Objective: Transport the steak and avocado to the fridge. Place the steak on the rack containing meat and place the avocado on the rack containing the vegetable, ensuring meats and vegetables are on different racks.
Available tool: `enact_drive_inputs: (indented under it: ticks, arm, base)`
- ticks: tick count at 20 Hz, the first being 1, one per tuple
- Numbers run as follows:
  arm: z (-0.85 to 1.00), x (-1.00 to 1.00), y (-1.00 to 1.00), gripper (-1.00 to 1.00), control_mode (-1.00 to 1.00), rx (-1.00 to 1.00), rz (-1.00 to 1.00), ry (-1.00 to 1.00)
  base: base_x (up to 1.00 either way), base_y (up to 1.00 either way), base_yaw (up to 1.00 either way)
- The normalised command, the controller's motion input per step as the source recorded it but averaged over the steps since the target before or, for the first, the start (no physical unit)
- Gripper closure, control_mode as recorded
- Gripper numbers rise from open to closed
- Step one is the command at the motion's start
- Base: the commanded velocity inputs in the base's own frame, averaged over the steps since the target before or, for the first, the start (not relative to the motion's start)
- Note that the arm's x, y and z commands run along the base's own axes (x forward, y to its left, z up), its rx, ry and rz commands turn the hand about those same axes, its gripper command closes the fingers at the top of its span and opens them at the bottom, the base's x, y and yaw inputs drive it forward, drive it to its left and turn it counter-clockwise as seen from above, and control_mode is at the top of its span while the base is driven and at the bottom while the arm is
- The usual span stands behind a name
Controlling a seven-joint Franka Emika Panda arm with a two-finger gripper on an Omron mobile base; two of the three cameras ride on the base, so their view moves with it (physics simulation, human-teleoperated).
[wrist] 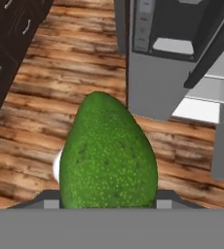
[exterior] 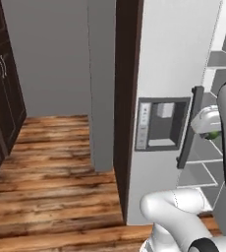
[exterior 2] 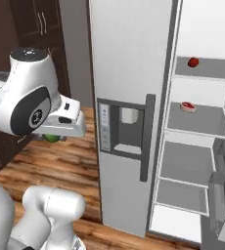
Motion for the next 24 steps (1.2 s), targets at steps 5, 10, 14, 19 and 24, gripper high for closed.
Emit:
enact_drive_inputs:
  ticks: [5,10,14,19,24]
  arm:
    - [0.0,0.0,0.0,1.0,1.0,0.0,0.0,0.0]
    - [0.0,0.0,0.0,1.0,1.0,0.0,0.0,0.0]
    - [0.0,0.0,0.0,1.0,1.0,0.0,0.0,0.0]
    - [0.0,0.0,0.0,1.0,1.0,0.0,0.0,0.0]
    - [0.0,0.0,0.0,1.0,1.0,0.0,0.0,0.0]
  base:
    - [0.17,-0.09,-0.46]
    - [0.59,0.0,-0.27]
    - [0.45,-0.36,-0.03]
    - [0.35,-0.58,-0.14]
    - [0.08,-0.16,-0.23]
